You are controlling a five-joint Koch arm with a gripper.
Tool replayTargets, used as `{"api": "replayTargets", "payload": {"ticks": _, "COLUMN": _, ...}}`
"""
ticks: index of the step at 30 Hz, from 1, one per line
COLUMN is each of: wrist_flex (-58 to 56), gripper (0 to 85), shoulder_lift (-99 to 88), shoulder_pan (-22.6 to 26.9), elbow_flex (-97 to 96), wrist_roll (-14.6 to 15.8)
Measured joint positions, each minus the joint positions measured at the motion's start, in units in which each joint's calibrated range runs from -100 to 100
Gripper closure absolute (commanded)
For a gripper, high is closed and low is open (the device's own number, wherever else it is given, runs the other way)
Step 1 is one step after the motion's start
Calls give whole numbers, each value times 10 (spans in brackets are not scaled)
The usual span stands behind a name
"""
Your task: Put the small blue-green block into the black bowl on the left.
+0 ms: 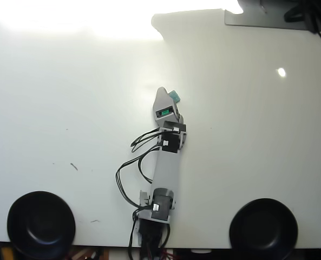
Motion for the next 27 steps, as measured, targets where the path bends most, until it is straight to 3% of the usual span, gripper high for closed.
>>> {"api": "replayTargets", "payload": {"ticks": 18, "wrist_flex": -4, "gripper": 484, "shoulder_lift": 64, "shoulder_pan": -8, "elbow_flex": 38, "wrist_roll": -17}}
{"api": "replayTargets", "payload": {"ticks": 23, "wrist_flex": -4, "gripper": 691, "shoulder_lift": 66, "shoulder_pan": -9, "elbow_flex": 38, "wrist_roll": -19}}
{"api": "replayTargets", "payload": {"ticks": 27, "wrist_flex": -4, "gripper": 775, "shoulder_lift": 64, "shoulder_pan": -12, "elbow_flex": 45, "wrist_roll": -21}}
